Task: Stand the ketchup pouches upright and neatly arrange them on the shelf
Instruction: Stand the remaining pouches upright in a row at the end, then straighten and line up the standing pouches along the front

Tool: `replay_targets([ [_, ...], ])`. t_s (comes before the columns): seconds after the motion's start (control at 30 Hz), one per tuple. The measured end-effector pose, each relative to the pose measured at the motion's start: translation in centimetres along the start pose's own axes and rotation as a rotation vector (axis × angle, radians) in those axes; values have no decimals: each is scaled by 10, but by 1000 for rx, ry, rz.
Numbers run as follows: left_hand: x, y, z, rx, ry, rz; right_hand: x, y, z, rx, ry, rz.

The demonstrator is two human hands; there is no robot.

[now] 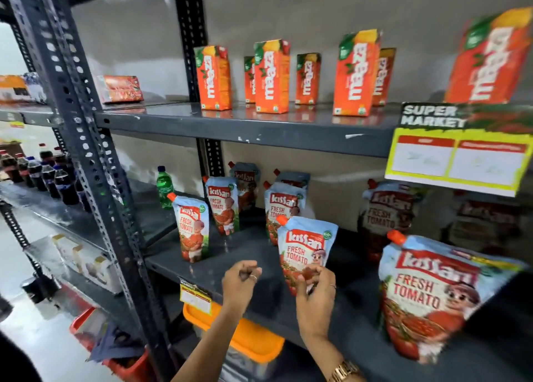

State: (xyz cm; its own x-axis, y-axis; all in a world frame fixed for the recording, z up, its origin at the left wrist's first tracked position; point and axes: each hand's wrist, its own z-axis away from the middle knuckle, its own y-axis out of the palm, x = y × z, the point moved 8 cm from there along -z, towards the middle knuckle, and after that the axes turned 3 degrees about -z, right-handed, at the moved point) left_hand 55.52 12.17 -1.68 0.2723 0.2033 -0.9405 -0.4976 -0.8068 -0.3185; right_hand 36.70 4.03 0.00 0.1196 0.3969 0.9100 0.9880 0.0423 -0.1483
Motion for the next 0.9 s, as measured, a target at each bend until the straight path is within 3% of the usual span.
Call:
replay_targets([
  [0.23, -16, 51, 16, 332, -26, -30, -20, -1, -5, 242, 149, -45],
  [0.4, -21, 61, 27, 508, -4, -10, -28, 13, -1, 310, 222, -49],
  [0.7, 1, 9, -8, 354, -12, 8, -19, 78, 13, 514, 198, -50],
  [0.9, 14, -16, -24, 304, -11, -35, -19, 108, 19, 560, 220, -35],
])
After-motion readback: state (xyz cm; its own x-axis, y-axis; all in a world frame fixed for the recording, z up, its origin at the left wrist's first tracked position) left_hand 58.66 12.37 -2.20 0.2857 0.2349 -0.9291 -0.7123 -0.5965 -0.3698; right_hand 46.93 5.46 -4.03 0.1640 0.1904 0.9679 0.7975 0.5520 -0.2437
